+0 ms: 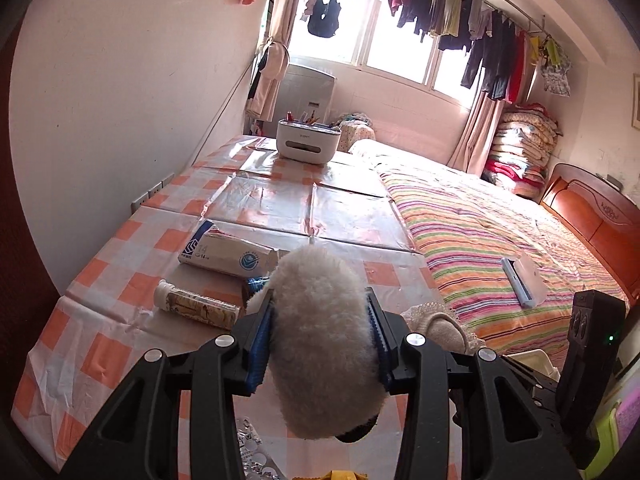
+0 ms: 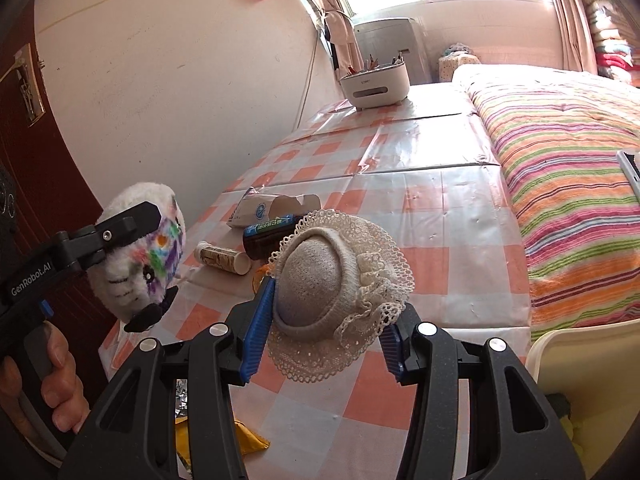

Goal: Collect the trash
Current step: 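Carry the puff with the left tool while the right tool carries the hat over the bin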

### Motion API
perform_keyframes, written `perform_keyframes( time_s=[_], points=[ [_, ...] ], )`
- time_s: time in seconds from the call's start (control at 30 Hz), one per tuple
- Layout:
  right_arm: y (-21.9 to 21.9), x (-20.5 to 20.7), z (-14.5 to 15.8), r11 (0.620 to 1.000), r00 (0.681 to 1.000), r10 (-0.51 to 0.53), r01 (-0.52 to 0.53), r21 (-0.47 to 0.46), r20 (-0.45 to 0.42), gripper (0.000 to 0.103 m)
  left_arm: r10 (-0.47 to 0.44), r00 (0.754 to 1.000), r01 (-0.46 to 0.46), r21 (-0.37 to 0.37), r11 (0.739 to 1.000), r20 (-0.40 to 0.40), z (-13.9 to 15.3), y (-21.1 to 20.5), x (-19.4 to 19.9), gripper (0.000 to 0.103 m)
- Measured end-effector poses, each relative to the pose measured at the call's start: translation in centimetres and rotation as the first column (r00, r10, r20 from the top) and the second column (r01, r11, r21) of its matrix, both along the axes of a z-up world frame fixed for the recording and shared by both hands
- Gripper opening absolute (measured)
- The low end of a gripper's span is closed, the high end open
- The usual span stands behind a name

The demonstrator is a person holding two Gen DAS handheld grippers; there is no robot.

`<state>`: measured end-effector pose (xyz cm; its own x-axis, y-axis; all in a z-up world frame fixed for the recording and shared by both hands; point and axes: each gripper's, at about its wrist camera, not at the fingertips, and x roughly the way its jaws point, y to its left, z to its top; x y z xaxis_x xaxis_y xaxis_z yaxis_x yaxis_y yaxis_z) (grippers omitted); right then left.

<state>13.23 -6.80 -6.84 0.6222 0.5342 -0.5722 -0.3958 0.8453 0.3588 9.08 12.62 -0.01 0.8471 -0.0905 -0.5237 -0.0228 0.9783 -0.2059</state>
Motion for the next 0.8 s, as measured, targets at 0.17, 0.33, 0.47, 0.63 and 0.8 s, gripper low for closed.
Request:
perform_keyframes(
  time_s=[0.17, 0.33, 0.47, 0.63, 0.8],
  points=[
    [-1.6, 0.0, -0.5, 0.998, 0.998, -0.057, 0.057, -0.02, 0.0, 0.047, -0.044, 0.999, 0.044, -0.037, 0.998, -0.014, -1.2, -1.5, 0.0, 0.041],
    [-3.9, 0.0, -1.1, 0.994, 0.994, -0.109, 0.109, -0.031, -0.013, 0.047, -0.097, 0.995, 0.097, -0.013, 0.995, -0.013, -1.5, -3.5, 0.0, 0.041],
    [-5.6, -0.3, -1.3, 0.989, 0.99, -0.143, 0.142, -0.028, -0.018, 0.047, -0.122, 0.992, 0.122, -0.022, 0.992, -0.015, -1.6, -4.5, -0.1, 0.041],
    [-7.2, -0.6, -1.5, 0.984, 0.984, -0.175, 0.174, -0.025, -0.023, 0.047, -0.163, 0.986, 0.163, -0.021, 0.986, -0.023, -1.8, -6.1, 0.1, 0.041],
    [-8.6, -1.1, -1.7, 0.979, 0.979, -0.201, 0.201, -0.027, -0.024, 0.048, -0.202, 0.979, 0.202, -0.012, 0.979, -0.024, -1.9, -7.7, 0.1, 0.041]
  ],
)
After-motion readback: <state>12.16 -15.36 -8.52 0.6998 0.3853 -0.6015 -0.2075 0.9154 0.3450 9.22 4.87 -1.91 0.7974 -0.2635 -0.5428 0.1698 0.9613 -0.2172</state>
